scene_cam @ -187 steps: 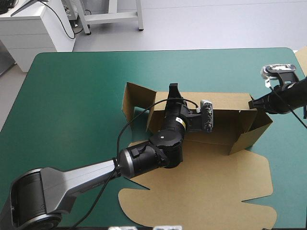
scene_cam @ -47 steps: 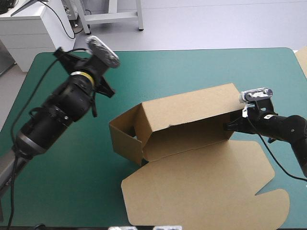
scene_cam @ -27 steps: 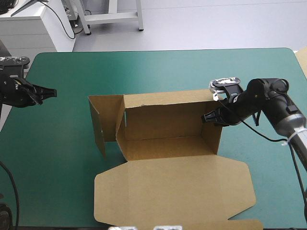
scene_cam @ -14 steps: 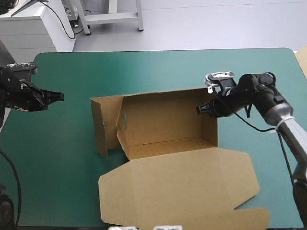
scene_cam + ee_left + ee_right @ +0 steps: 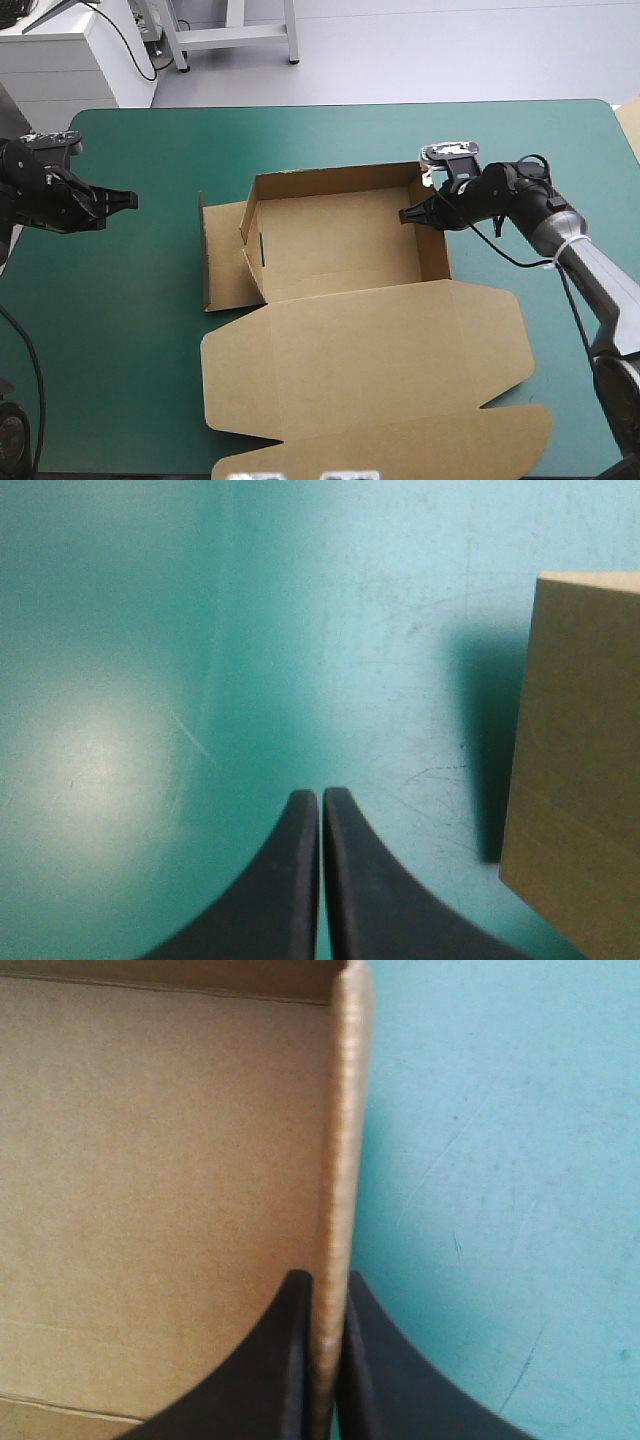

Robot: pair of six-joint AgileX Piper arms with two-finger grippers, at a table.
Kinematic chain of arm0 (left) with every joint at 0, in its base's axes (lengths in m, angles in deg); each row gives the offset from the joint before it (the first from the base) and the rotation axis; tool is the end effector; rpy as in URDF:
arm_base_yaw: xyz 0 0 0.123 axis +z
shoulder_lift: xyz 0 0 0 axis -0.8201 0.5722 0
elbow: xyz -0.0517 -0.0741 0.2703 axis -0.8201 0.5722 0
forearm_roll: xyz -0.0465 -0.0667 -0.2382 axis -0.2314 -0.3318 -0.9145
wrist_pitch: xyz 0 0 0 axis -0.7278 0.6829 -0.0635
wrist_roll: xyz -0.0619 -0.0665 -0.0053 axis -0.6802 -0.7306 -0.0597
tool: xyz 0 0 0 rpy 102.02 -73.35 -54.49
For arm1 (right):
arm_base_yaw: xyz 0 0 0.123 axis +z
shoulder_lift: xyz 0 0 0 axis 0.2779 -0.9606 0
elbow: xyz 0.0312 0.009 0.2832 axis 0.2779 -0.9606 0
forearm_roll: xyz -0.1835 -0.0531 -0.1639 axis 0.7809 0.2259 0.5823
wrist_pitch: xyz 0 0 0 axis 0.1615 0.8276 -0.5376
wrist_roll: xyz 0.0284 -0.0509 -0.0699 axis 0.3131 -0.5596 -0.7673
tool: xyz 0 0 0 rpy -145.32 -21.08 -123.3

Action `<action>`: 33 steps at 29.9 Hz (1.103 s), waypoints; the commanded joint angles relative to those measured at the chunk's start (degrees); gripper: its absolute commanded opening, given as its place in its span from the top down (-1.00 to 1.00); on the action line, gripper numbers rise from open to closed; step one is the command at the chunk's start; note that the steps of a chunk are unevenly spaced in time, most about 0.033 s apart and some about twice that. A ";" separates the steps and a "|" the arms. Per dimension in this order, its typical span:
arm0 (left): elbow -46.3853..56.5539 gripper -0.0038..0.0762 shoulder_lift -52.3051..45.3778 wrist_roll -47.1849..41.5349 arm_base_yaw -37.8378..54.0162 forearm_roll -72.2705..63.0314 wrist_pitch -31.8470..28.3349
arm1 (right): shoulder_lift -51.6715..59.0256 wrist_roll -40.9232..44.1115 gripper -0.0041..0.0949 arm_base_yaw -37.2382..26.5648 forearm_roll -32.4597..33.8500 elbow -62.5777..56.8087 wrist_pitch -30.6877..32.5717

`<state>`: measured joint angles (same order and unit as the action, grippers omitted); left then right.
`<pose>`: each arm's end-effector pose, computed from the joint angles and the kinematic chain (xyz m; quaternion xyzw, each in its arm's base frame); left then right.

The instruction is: Fold the box

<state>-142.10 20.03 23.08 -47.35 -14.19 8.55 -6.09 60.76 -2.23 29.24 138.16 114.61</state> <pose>0.2918 0.0318 0.3844 -0.0432 0.9711 -0.0227 0.2337 0.3491 0.1001 0.2949 -0.1166 0.9455 0.1112 0.2831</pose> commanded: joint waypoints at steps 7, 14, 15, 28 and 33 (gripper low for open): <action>-1.23 0.92 -1.70 1.66 -0.02 -0.84 1.83 | 1.58 -0.63 0.04 -0.32 4.24 6.08 -0.91; -1.23 0.92 -1.70 2.71 -0.02 -0.46 1.70 | 1.68 -1.52 -0.02 -0.32 7.62 12.58 4.07; -1.23 0.92 -1.70 2.71 -0.02 -0.46 1.70 | 1.68 -1.52 -0.02 -0.32 7.79 13.37 4.79; -1.23 0.92 -0.75 4.30 -0.02 -1.10 1.70 | -1.63 -1.52 -0.02 -0.32 8.08 14.66 14.06; -1.23 0.92 0.05 4.30 -0.02 -1.10 1.70 | -6.63 -1.40 -0.02 -0.32 4.29 14.66 15.71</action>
<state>-142.10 21.57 27.19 -47.35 -14.53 8.55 -12.82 59.92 -2.28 35.10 150.98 130.76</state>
